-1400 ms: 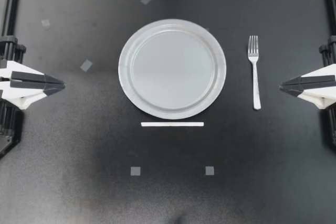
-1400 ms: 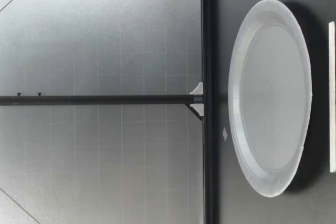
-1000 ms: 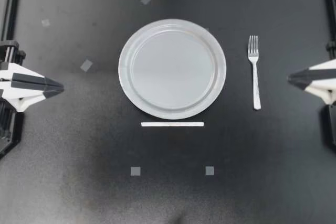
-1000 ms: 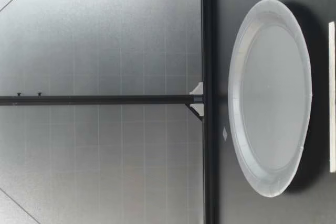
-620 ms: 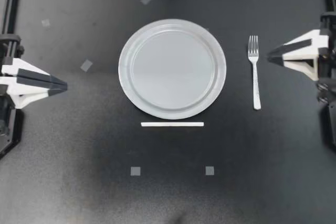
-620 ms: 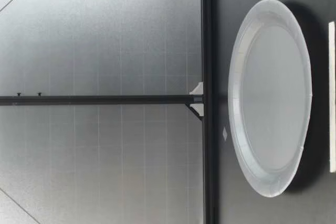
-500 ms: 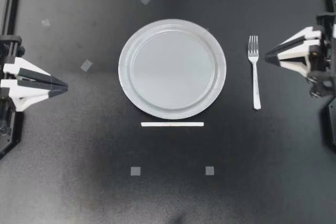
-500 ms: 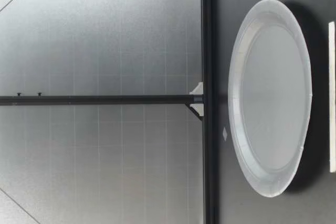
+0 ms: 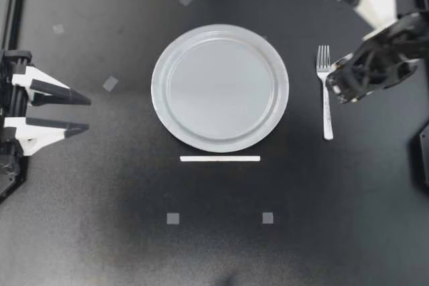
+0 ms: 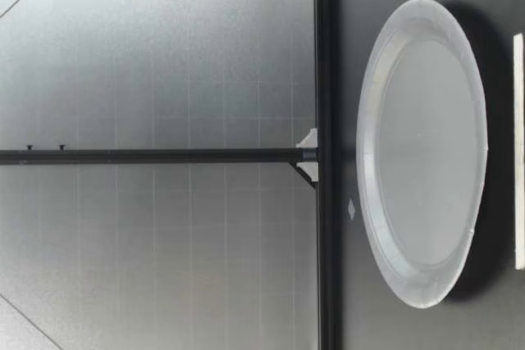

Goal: Pick up the fork and place it on the plate.

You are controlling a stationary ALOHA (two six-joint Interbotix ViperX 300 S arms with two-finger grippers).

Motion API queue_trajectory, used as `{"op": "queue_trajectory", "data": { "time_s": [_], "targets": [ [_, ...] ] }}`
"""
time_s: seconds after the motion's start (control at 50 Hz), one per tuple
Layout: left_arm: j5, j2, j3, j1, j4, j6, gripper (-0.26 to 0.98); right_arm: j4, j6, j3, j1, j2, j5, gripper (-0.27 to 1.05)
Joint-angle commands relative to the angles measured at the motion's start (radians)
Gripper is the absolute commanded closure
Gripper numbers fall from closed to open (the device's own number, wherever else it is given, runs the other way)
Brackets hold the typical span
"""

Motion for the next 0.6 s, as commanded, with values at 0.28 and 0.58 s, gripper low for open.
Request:
{"op": "queue_trajectory", "data": {
  "time_s": [0.28,0.58],
  "targets": [
    [-0.012,0.025,0.009,0.002,0.0,0.02,0.27,-0.091,0.118,-0.044,-0.017,0.239,-0.031,0.22],
    [-0.071,0.025,0.054,0.002,0.0,0.018,0.27,-0.094,0.187,-0.044,-0.048,0.299,-0.075,0.22]
  ]
}}
